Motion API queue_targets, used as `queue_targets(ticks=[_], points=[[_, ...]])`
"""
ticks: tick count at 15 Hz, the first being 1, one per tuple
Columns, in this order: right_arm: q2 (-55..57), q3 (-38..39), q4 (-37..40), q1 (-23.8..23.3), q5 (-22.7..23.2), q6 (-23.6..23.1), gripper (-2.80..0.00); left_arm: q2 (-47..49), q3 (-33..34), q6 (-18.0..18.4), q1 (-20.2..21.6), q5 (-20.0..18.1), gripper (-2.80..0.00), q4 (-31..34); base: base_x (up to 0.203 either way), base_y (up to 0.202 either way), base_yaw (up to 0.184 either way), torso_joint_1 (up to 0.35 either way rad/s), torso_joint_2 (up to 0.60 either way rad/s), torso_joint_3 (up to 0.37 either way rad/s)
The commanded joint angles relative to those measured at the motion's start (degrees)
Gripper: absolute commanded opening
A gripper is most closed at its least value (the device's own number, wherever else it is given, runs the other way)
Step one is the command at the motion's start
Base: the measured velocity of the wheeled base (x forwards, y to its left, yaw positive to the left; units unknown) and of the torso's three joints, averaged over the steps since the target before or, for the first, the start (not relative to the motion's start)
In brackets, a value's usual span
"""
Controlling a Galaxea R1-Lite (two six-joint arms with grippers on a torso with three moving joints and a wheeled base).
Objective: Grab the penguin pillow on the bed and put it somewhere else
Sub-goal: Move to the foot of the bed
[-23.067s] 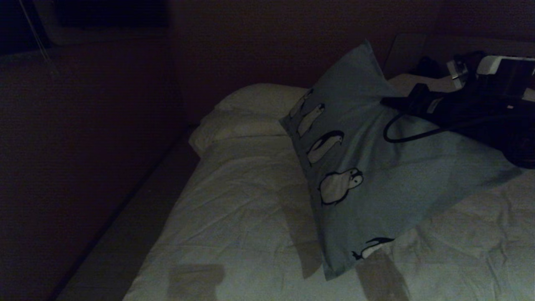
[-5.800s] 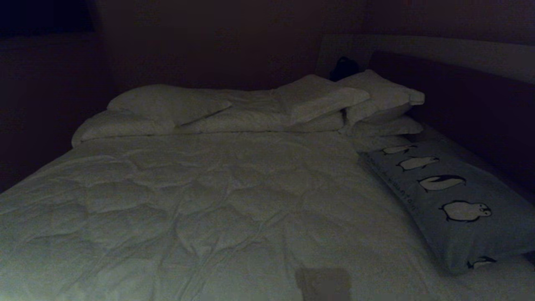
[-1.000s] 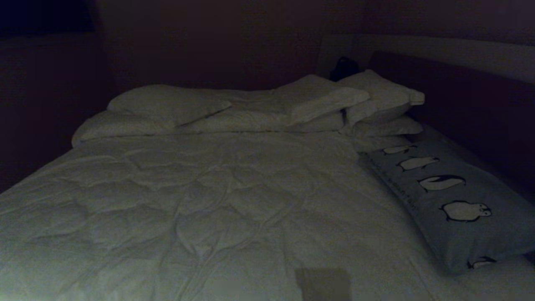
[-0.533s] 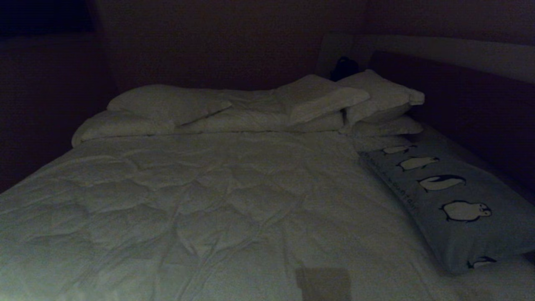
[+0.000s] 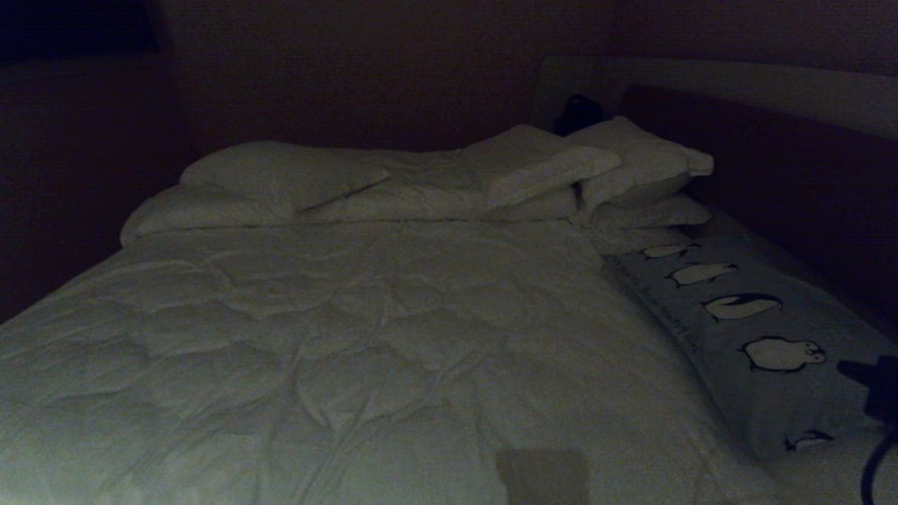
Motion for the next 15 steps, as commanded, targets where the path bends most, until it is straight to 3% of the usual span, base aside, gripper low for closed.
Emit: queue_targets(ticks=[1,5,13,15], points=[[14.25,-7.14,-7.46,-2.60,-0.21,4.00,-2.80,0.01,0.00,-0.04,0.01,0.05,-2.80,-0.01,0.000,0.000,0.000,0.000,0.00,0.000],[25.13,-17.16,-7.96,-7.22,-0.06,4.41,-2.80,0.01,0.00,-0.04,0.01,0.05,-2.80,-0.01,0.000,0.000,0.000,0.000,0.00,0.000],[43.46,-33.55,-7.88,-12.08,1.12,2.23,-2.80,0.01,0.00,-0.04,0.01,0.05,-2.80,-0.01,0.000,0.000,0.000,0.000,0.00,0.000],[46.29,-36.62,-7.84,-12.74,1.17,-0.32,-2.80,0.01,0.00,-0.04,0.01,0.05,-2.80,-0.01,0.000,0.000,0.000,0.000,0.00,0.000]])
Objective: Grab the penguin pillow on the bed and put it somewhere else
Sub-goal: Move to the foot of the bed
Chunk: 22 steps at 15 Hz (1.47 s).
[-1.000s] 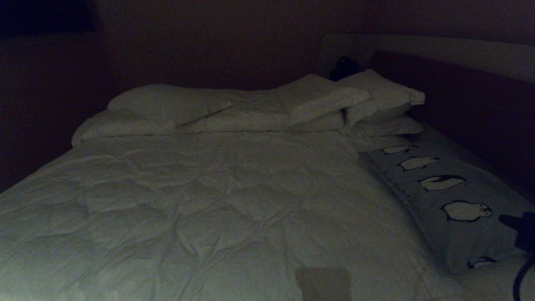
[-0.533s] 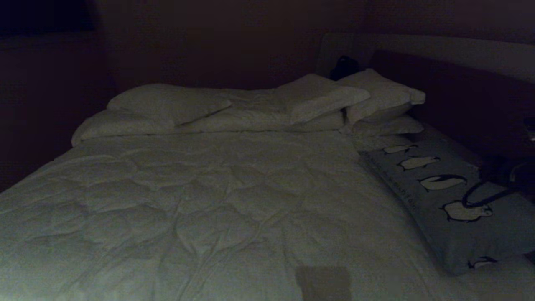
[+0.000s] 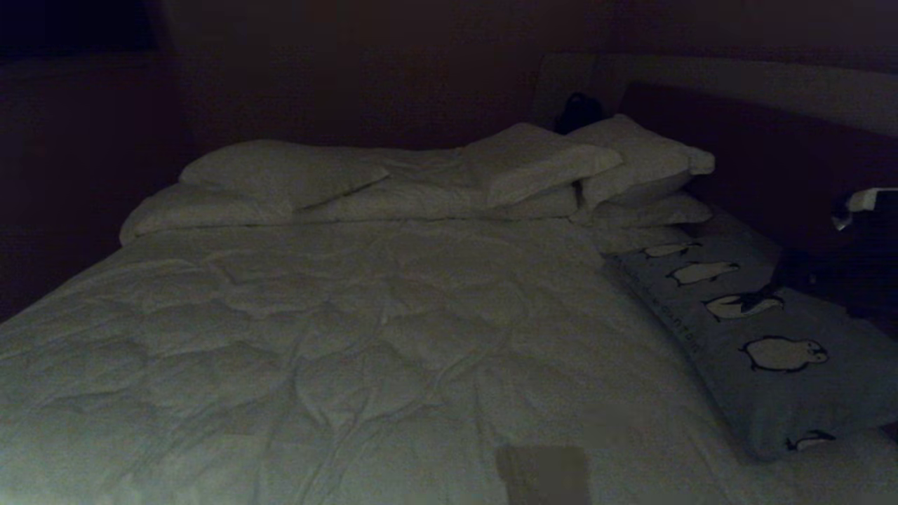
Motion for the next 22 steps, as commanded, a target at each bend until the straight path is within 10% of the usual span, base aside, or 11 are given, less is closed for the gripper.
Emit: queue_targets(ticks=[1,17,18,22], points=[[4.90,-3.02,-0.17,-0.55,0.00,-3.65,-2.80,0.01,0.00,0.07,0.01,0.02,-2.80,-0.04,0.000,0.000,0.000,0.000,0.00,0.000],[25.24,-22.20,-0.22,-5.18,1.38,-8.38,-2.80,0.01,0.00,-0.02,0.01,0.02,-2.80,-0.04,0.000,0.000,0.000,0.000,0.00,0.000],[25.86,-23.07,-0.13,-5.47,1.38,-8.38,0.00,0.01,0.00,-0.02,0.01,0.02,-2.80,-0.04,0.000,0.000,0.000,0.000,0.00,0.000],[27.37,-25.59,0.12,-5.74,1.47,-8.47,0.00,0.01,0.00,-0.02,0.01,0.02,-2.80,-0.04,0.000,0.000,0.000,0.000,0.00,0.000]])
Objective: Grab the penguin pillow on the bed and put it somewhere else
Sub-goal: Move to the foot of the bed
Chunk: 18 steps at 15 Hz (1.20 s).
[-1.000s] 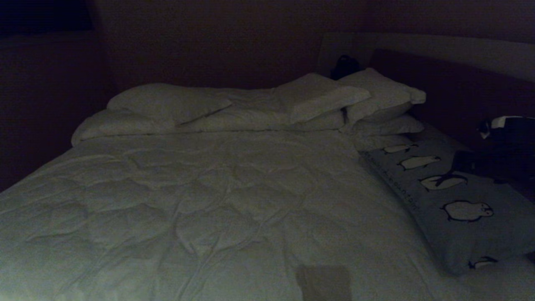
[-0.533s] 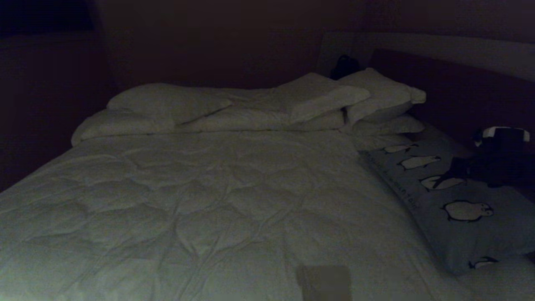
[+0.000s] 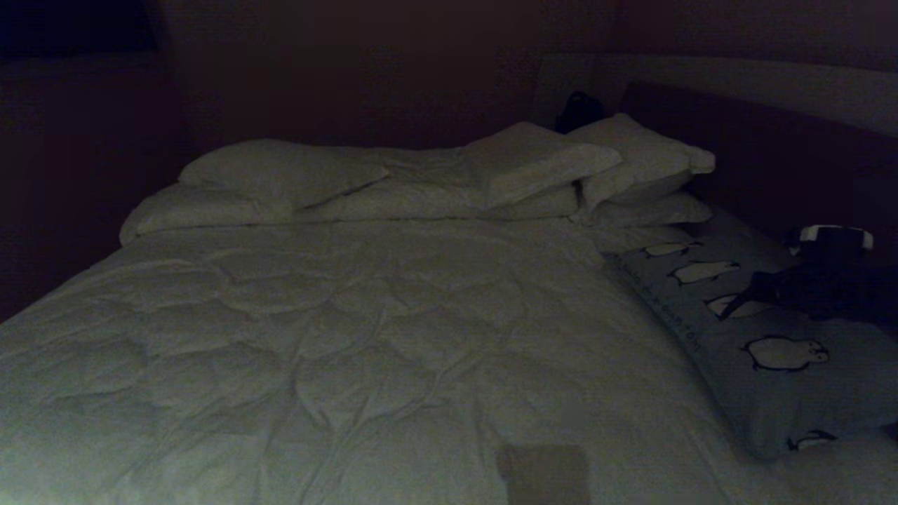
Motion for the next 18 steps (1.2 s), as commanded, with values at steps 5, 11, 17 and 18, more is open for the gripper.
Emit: queue_targets(ticks=[5,11,17,18], points=[[0.48,-0.32,0.04,-0.52,1.77,0.02,0.00,-0.01,0.00,-0.03,0.01,0.05,-2.80,-0.01,0.000,0.000,0.000,0.000,0.00,0.000],[5.49,-1.34,0.02,-0.63,1.95,-0.15,0.00,-0.01,0.00,-0.03,0.01,0.05,-2.80,-0.01,0.000,0.000,0.000,0.000,0.00,0.000],[12.15,-4.26,0.13,-1.39,1.95,-0.23,0.00,-0.01,0.00,-0.03,0.01,0.05,-2.80,-0.01,0.000,0.000,0.000,0.000,0.00,0.000],[12.35,-4.29,0.23,-1.50,1.95,-0.32,0.00,-0.01,0.00,-0.03,0.01,0.05,-2.80,-0.01,0.000,0.000,0.000,0.000,0.00,0.000]])
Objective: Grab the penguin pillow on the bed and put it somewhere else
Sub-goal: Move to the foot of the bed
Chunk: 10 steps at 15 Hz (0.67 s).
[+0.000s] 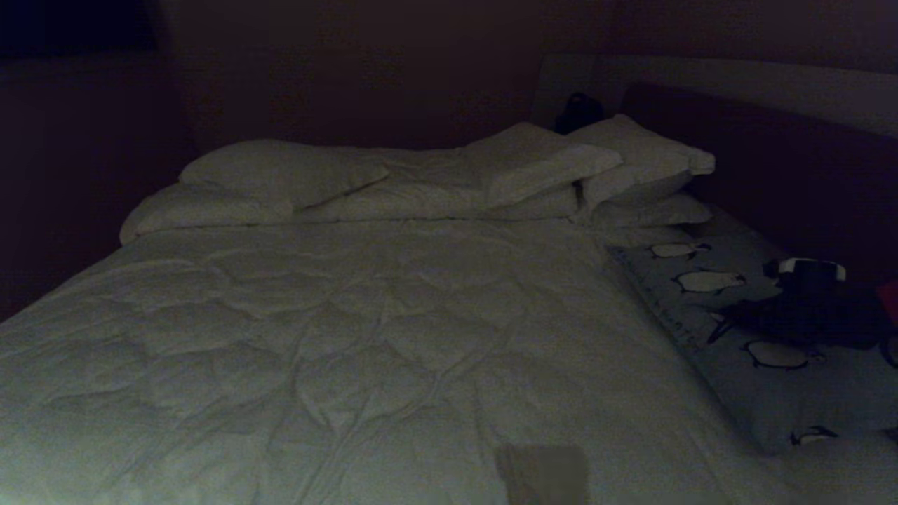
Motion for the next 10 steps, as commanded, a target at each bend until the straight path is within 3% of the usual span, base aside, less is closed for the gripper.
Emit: queue_targets(ticks=[1,5,6,10], points=[[2.16,-0.51,0.59,-0.44,0.00,-0.10,0.00,0.01,0.00,0.01,0.01,0.03,-2.80,-0.01,0.000,0.000,0.000,0.000,0.00,0.000],[3.68,-2.74,3.66,-1.50,1.02,0.13,0.00,0.01,0.00,0.01,0.01,0.03,-2.80,-0.01,0.000,0.000,0.000,0.000,0.00,0.000],[3.97,-3.21,4.21,-1.61,1.39,0.32,-2.80,0.01,0.00,0.01,0.01,0.03,-2.80,-0.01,0.000,0.000,0.000,0.000,0.00,0.000],[4.23,-3.29,4.14,-1.78,1.49,0.43,-2.80,0.01,0.00,0.01,0.01,0.03,-2.80,-0.01,0.000,0.000,0.000,0.000,0.00,0.000]])
